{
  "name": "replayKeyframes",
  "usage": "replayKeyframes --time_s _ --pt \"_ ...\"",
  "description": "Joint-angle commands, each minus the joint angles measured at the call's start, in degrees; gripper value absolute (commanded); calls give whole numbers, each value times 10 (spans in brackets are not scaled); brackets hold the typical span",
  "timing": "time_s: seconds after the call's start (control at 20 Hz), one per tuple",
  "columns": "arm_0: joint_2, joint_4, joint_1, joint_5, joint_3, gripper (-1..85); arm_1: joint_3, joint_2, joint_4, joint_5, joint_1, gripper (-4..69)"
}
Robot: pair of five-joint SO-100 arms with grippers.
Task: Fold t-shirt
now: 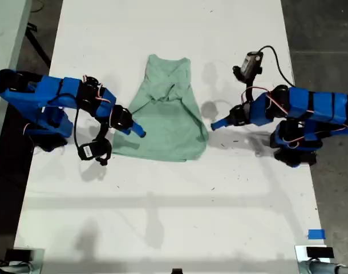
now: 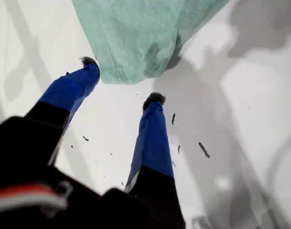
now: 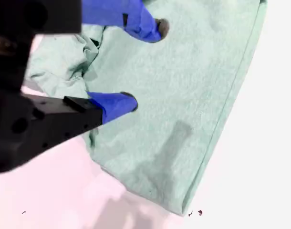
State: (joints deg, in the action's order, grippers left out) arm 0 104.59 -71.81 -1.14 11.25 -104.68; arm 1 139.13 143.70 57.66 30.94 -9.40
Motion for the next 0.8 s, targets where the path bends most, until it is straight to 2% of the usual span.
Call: replayKeyframes --time_s 0.0,0.3,0.75 --pt "34 5 4 -8 2 237 -4 -32 -44 19 1 248" --pt "50 2 -8 -4 -6 236 1 -134 -122 51 -8 251" --pt "73 5 -19 -3 -38 234 -2 -229 -206 70 -16 257"
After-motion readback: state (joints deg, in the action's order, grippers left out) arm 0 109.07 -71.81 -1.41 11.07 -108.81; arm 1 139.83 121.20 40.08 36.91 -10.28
